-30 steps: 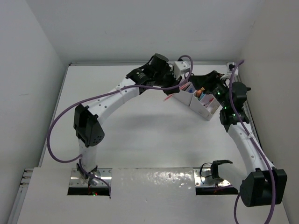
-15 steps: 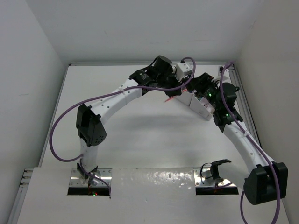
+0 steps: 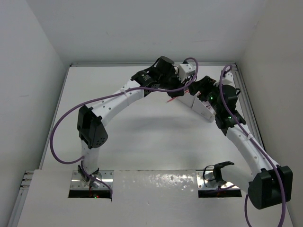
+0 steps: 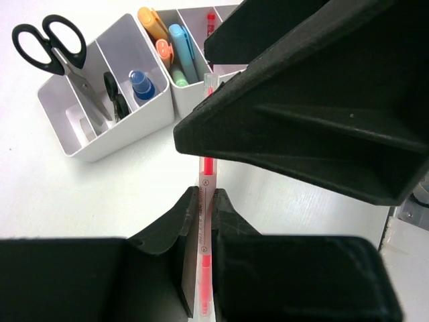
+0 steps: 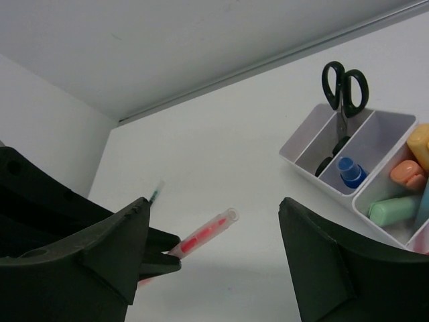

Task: Sort the stationery into containers
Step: Place the pen in the storage box.

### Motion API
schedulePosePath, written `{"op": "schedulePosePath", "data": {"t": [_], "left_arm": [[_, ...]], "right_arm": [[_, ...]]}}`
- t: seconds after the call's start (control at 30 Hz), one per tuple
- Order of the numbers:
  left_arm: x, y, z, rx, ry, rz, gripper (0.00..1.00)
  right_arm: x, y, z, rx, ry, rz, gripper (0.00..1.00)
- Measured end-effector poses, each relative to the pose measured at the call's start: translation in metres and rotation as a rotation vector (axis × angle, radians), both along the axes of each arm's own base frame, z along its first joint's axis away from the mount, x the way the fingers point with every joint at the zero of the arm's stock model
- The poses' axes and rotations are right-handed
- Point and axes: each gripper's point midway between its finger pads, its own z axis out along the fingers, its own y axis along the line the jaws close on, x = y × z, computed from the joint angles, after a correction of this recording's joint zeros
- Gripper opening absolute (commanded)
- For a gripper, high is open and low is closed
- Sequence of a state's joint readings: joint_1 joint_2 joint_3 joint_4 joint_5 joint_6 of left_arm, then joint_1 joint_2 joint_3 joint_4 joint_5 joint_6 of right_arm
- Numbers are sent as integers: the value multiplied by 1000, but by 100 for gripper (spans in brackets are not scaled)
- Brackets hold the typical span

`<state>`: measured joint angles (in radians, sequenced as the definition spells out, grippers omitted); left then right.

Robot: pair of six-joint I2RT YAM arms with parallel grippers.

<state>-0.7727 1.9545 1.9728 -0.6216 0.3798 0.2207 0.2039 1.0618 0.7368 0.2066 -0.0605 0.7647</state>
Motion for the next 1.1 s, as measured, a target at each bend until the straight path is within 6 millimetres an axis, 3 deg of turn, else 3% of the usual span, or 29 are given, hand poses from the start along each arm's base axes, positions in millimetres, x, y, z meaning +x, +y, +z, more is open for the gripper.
{"op": "schedulePosePath", "data": {"t": [0.1, 0.2, 0.33, 0.5, 0.53, 0.63, 0.7, 0.73, 0.8, 0.83, 0.87, 0.9, 1.1], "left_arm": [[1, 0, 0, 1, -5, 1, 0], [2, 1, 0, 3, -7, 4, 0], [2, -1, 1, -3, -13, 4, 0], [3, 0, 1, 0, -15, 10, 0], [4, 0, 1, 1, -16, 13, 0], [5, 1, -1, 9, -18, 21, 0], [6, 1, -3, 9, -19, 22, 0], [7, 1, -2, 8, -21, 24, 10], [7, 0, -4, 7, -27, 19, 41], [6, 0, -6, 13, -23, 15, 65], [5, 1, -10, 20, -20, 10, 76], [4, 1, -13, 22, -7, 14, 98], [2, 24, -52, 97, 91, 47, 100]], "right_arm": [[0, -2, -4, -13, 10, -8, 76], [-1, -2, -4, -5, 15, -8, 68], [-3, 5, -11, 45, 23, 5, 50], [-3, 18, -29, 105, 74, 38, 42], [-2, 21, -29, 113, 73, 46, 27], [0, 28, -21, 148, 49, 70, 1], [1, 31, -16, 147, 34, 79, 0], [1, 31, -16, 147, 32, 80, 0], [2, 29, -17, 140, 29, 77, 0], [3, 27, -17, 132, 27, 70, 0], [5, 22, -17, 124, 23, 58, 0], [7, 16, -17, 116, 19, 40, 0], [19, -48, -29, -38, 27, -141, 0]]}}
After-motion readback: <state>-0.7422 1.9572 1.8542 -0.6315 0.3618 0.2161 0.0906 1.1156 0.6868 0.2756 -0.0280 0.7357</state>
